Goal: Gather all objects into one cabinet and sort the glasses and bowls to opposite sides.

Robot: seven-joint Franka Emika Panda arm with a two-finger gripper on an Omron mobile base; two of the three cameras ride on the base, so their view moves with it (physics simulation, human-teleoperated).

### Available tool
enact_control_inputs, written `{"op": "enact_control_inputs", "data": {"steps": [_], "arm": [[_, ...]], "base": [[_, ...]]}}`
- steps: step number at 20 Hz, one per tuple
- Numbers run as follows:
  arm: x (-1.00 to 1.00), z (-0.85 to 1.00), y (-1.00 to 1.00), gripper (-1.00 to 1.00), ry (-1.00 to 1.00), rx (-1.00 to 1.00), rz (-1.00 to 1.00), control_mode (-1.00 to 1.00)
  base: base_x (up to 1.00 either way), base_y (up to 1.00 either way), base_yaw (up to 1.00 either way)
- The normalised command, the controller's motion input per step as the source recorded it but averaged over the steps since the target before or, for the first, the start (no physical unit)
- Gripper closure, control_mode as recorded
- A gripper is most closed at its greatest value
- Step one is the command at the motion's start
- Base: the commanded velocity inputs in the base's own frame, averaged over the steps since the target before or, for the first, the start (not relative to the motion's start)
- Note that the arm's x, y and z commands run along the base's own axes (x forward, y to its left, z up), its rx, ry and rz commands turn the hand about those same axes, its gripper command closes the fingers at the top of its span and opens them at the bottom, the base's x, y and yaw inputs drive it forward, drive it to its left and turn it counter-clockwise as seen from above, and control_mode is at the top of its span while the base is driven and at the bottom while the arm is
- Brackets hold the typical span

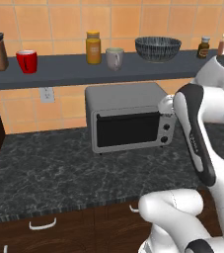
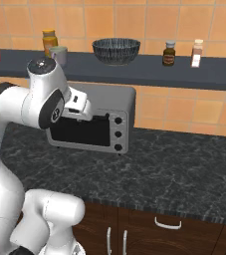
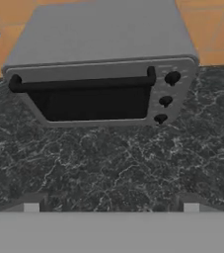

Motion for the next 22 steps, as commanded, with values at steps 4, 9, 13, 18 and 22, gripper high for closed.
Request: {"op": "enact_control_inputs", "data": {"steps": [4,9,13,18,22], "arm": [[-1.0,0.83,-0.54,-1.0,-0.06,-0.02,0.0,-1.0],[-0.95,0.45,-0.26,-1.0,0.0,-0.02,0.0,-1.0],[-0.39,0.04,0.0,-1.0,-0.01,-0.04,0.0,-1.0],[0.0,0.0,0.0,-1.0,0.0,0.0,0.0,-1.0],[0.0,-0.03,-0.02,-1.0,0.0,0.0,0.0,-1.0]], "base": [[0.0,0.0,0.0],[0.0,0.0,0.0],[0.0,0.0,0.0],[0.0,0.0,0.0],[0.0,0.0,0.0]]}}
